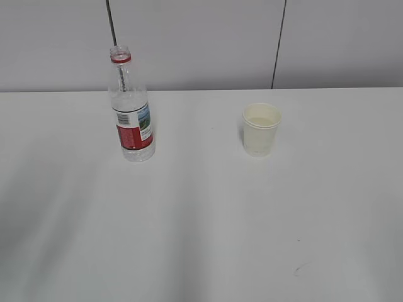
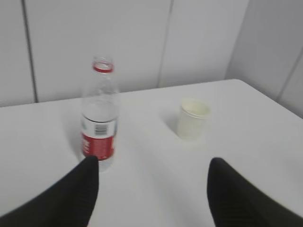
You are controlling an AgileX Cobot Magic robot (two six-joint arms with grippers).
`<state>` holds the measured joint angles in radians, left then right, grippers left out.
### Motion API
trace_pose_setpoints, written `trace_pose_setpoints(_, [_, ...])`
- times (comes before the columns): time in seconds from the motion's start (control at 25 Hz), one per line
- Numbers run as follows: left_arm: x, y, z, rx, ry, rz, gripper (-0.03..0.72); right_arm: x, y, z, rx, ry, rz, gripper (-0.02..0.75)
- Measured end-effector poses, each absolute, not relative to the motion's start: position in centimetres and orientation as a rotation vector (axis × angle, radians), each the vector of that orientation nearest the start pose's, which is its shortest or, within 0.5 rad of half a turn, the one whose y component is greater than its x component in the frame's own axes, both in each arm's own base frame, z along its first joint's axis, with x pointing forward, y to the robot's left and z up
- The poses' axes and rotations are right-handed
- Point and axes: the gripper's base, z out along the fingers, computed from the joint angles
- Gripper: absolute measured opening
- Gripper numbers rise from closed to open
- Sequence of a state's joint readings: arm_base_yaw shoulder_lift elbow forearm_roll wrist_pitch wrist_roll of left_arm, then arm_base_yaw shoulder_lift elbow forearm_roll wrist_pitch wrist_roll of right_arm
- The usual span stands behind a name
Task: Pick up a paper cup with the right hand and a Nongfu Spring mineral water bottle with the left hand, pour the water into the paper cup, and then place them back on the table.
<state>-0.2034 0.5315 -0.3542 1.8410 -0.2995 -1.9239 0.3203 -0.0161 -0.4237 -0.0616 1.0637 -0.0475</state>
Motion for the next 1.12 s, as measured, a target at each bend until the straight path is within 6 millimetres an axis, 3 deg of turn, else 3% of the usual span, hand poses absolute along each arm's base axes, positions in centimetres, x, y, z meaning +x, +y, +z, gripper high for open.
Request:
trace_pose_setpoints(0.16, [11.8,-3.7,28.3,0.211,1.732,-0.33,0.437,0.2,-0.4,25.6,-0.383,2.072,0.09,0.583])
trace_pose_setpoints(0.52, [14.7,-3.6,25.9,0.158,1.901,-0.254,0.417,0.2,-0.4,25.6,-0.383,2.072,0.09,0.583])
trace_pose_setpoints(1.12, [15.1,-2.8,25.7,0.046,1.909,-0.203,0.404,0.2,-0.4,25.6,-0.383,2.072,0.09,0.583])
